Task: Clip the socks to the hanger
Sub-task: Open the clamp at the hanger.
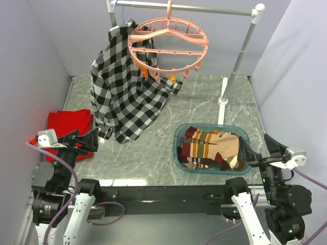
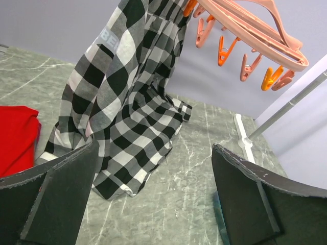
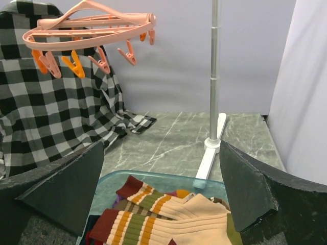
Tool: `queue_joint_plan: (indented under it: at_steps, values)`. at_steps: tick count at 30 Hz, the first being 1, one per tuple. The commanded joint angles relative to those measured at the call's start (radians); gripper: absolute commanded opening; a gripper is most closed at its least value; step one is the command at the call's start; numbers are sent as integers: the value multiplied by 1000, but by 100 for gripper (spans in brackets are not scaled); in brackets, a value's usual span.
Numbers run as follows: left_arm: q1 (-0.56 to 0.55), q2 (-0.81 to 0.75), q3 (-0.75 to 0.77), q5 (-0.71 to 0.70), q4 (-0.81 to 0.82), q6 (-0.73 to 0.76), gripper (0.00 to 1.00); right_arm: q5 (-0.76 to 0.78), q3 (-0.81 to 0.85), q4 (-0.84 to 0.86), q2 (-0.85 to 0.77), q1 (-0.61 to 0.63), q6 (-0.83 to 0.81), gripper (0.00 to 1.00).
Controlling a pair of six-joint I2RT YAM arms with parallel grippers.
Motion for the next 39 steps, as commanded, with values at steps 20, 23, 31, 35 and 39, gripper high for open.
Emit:
queue_joint_plan:
  at_steps: [20, 23, 31, 35, 39]
  values:
    - [-35, 154, -132, 206, 339, -90, 96, -298, 106, 147, 411, 5, 188, 100]
    - [-64, 184, -123, 191, 342, -67, 96, -321, 130, 163, 500, 5, 230, 100]
    - [-148, 382, -5, 148, 304, 42, 96, -381, 167, 363, 704, 5, 155, 100]
    - [-156, 457, 9, 185, 353, 51, 96, -410, 207, 421, 793, 7, 115, 95]
    - [-156, 520, 4, 221, 460, 23, 96, -423, 261, 459, 862, 7, 76, 91]
